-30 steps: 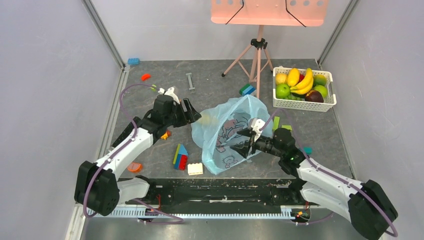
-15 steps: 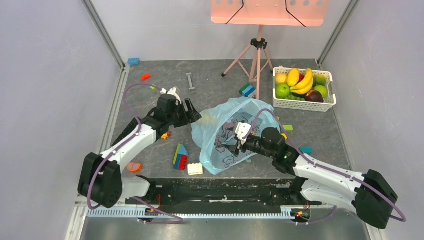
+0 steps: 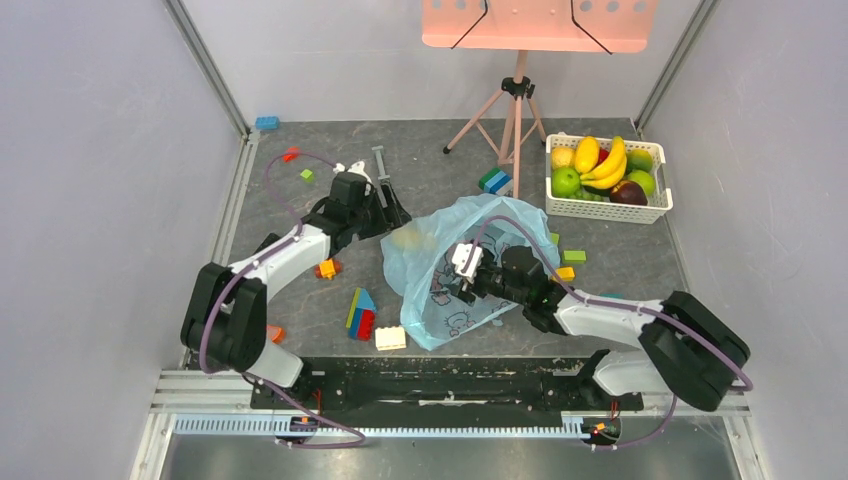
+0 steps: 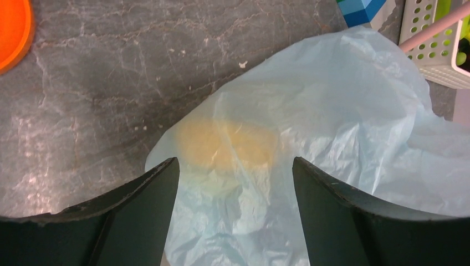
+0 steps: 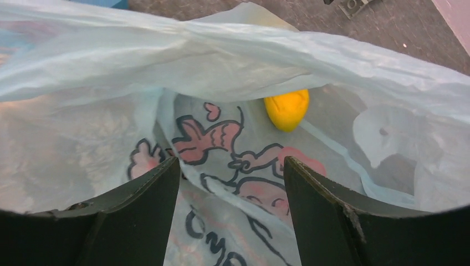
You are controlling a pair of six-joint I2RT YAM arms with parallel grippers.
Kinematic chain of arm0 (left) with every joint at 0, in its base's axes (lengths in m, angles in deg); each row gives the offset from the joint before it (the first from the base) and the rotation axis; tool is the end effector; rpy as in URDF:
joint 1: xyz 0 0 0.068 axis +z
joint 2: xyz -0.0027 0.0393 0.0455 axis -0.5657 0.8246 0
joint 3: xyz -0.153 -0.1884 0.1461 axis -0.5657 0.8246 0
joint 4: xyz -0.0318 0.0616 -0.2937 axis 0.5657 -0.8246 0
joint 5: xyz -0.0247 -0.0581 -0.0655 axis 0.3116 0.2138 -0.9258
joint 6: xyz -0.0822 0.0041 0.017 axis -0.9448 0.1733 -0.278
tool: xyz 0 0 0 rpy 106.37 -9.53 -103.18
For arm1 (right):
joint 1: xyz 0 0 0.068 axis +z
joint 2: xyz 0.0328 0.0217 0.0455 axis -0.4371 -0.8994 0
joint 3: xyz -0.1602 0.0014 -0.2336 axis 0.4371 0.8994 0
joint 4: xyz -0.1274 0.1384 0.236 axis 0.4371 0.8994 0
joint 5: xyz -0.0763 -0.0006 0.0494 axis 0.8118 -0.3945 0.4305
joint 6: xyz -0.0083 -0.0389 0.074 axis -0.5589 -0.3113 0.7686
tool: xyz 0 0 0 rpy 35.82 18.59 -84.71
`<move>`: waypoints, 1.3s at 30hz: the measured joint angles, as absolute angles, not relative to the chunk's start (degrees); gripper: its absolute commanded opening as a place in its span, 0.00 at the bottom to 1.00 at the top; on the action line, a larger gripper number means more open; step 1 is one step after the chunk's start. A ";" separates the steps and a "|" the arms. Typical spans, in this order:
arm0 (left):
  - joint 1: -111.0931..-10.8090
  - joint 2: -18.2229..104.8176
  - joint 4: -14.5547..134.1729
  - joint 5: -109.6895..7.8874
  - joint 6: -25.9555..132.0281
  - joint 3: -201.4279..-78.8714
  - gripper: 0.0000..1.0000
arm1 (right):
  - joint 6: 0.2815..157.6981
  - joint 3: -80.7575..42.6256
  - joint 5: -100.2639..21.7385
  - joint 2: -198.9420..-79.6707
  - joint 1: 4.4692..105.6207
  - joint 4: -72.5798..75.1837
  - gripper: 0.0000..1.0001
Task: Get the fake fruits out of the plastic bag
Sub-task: Take out the fake fruit from the plastic bag.
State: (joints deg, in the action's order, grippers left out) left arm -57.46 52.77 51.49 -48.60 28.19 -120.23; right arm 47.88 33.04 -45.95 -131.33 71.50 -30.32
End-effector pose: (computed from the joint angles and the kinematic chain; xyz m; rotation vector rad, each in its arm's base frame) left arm 0.3512 -0.1575 0.1902 -0.2148 2.3228 -0.6587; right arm 0.2041 0.2343 0.1501 -1.2329 1.4639 0.4886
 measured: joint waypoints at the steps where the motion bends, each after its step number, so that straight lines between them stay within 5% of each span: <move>1: -57.46 53.63 51.66 -48.55 28.19 -120.86 0.81 | 47.90 32.43 -46.43 -132.66 70.89 -31.02 0.71; 39: -57.30 71.90 49.85 -47.87 28.28 -132.60 0.74 | 44.03 17.35 -61.62 -162.12 60.42 -41.97 0.81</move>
